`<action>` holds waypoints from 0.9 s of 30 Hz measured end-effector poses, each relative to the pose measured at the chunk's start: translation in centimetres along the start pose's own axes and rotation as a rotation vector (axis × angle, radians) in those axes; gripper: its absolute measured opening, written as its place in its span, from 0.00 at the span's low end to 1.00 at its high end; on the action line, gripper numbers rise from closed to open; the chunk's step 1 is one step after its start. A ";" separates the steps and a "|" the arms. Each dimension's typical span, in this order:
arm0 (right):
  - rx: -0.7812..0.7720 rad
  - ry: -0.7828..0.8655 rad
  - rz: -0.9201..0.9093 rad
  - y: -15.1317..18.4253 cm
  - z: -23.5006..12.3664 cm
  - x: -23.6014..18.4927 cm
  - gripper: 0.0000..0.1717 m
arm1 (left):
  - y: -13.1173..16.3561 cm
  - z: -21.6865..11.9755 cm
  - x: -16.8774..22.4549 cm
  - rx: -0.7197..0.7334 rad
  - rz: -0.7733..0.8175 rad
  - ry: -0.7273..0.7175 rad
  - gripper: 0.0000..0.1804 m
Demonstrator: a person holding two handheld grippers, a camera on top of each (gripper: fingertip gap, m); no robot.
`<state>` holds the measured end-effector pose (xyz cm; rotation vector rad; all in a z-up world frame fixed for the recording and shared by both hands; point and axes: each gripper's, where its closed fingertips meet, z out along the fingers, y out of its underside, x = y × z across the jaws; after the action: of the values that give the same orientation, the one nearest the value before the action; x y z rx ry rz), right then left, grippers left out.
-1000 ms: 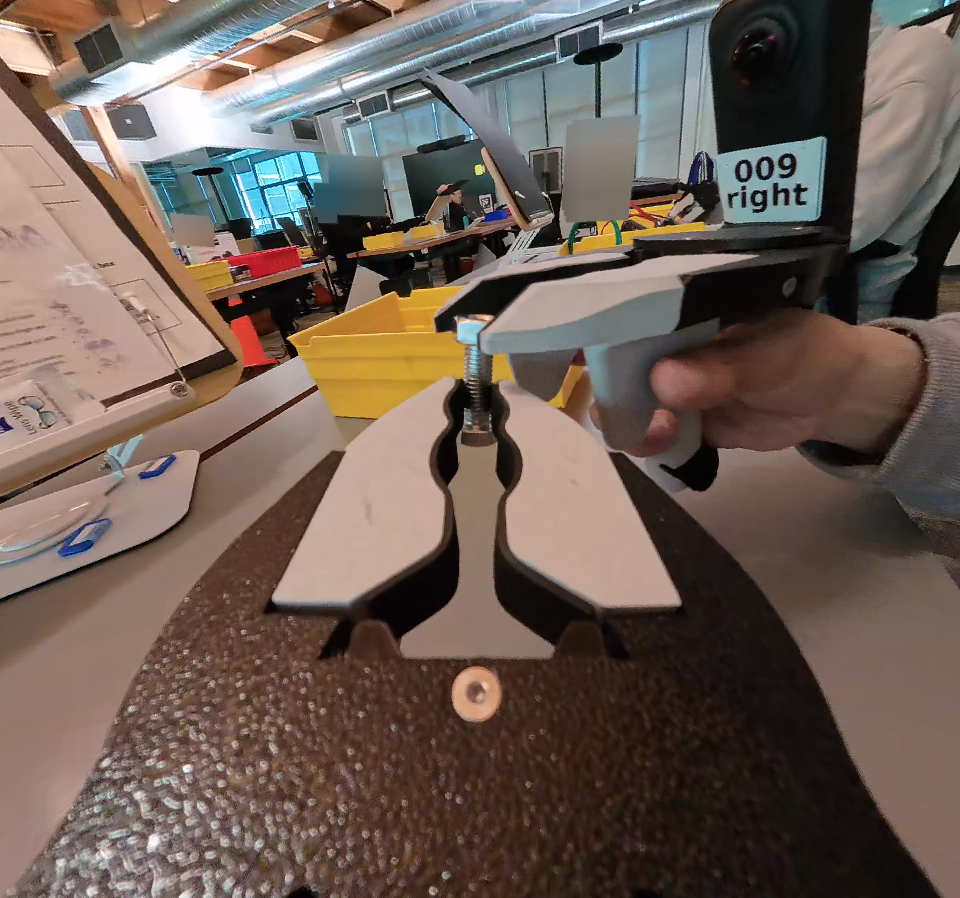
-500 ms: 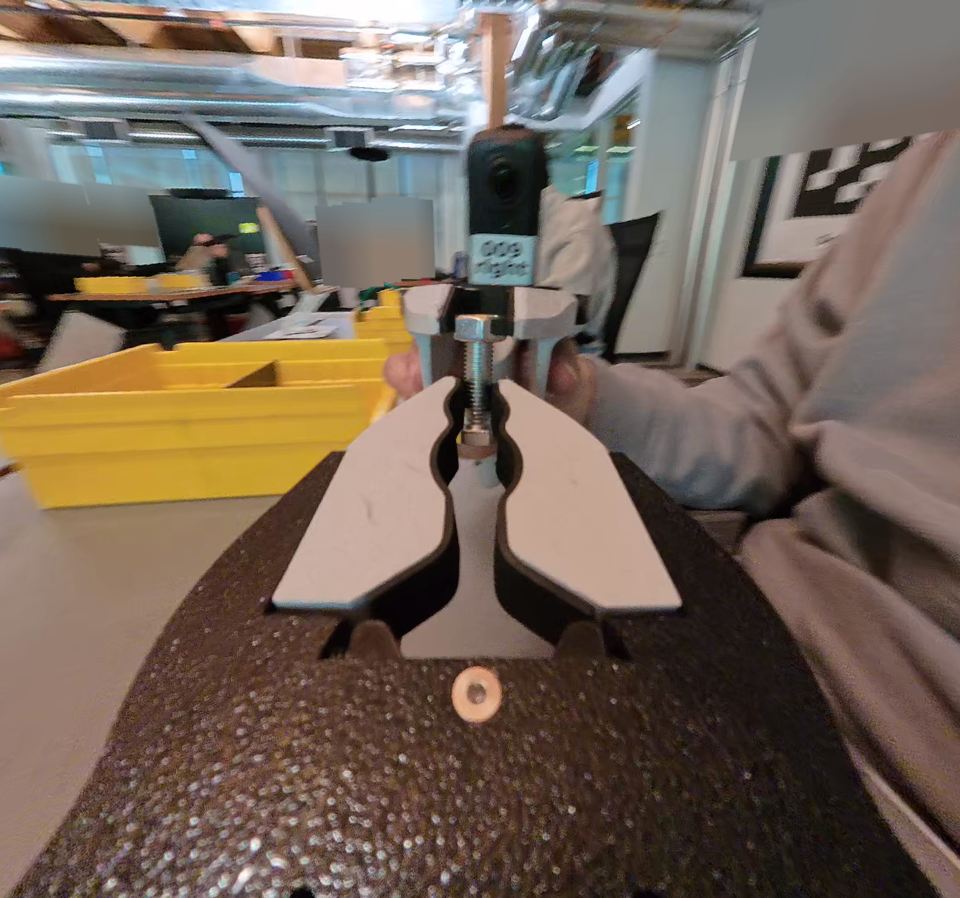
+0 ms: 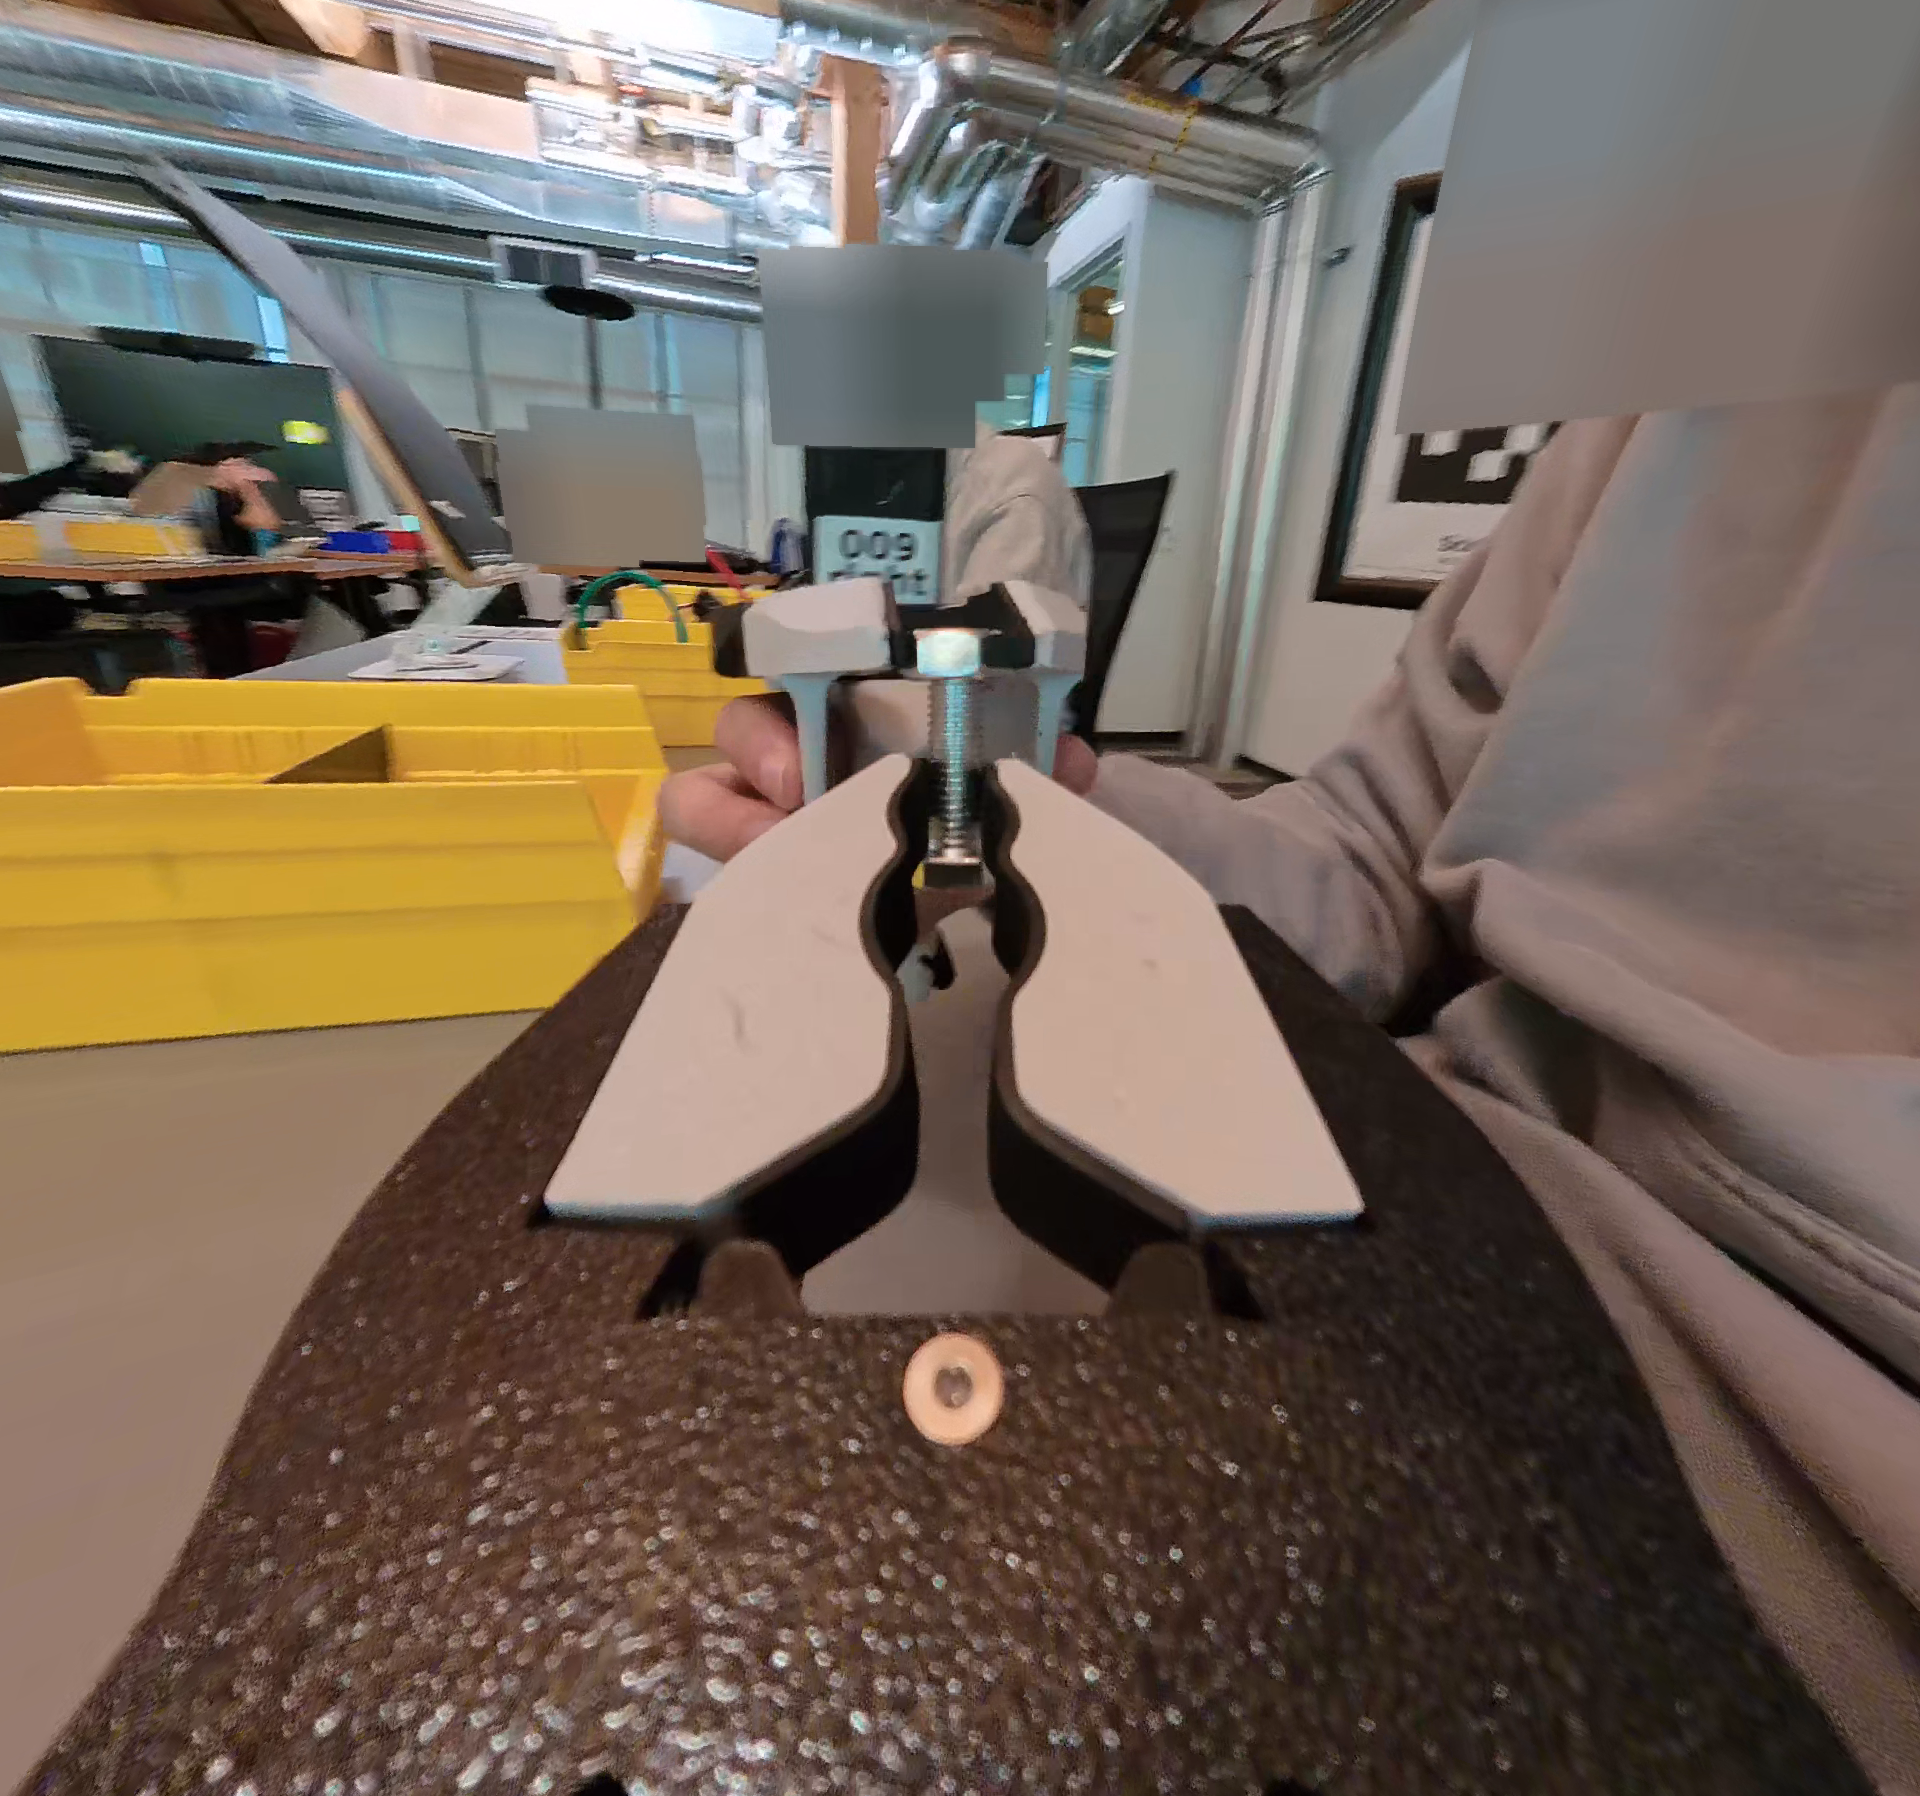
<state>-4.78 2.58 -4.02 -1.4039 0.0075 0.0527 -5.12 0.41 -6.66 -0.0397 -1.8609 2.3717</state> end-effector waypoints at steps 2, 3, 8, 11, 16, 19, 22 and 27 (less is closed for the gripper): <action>-0.017 0.057 -0.009 0.2 0.0 0.7 0.13 | -0.1 -0.2 -0.7 -0.001 0.035 -0.061 0.05; -0.019 0.093 -0.008 0.2 -0.1 1.2 0.18 | -0.3 -0.4 -1.1 0.014 0.052 -0.097 0.05; -0.069 0.325 -0.070 0.3 0.4 3.6 0.29 | -0.9 -2.2 -4.1 0.008 0.177 -0.374 0.05; -0.063 0.536 -0.082 0.5 0.5 5.7 0.27 | -0.7 -2.9 -5.4 -0.052 0.258 -0.523 0.05; -0.044 0.605 -0.094 0.8 1.2 5.7 0.16 | -0.1 -2.9 -5.9 -0.133 0.338 -0.603 0.05; -0.050 0.629 -0.105 0.8 1.1 5.8 0.11 | -0.1 -2.9 -6.0 -0.128 0.320 -0.593 0.05; -0.064 0.611 -0.093 1.0 1.1 5.8 0.11 | 0.1 -2.9 -6.0 -0.137 0.320 -0.590 0.05; -0.086 0.492 -0.094 0.7 1.0 5.1 0.11 | -0.1 -2.4 -5.3 -0.093 0.266 -0.502 0.05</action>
<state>0.24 3.88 -4.75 -1.4708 0.3504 -0.3751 0.34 2.12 -7.48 0.3533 -2.3096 2.6526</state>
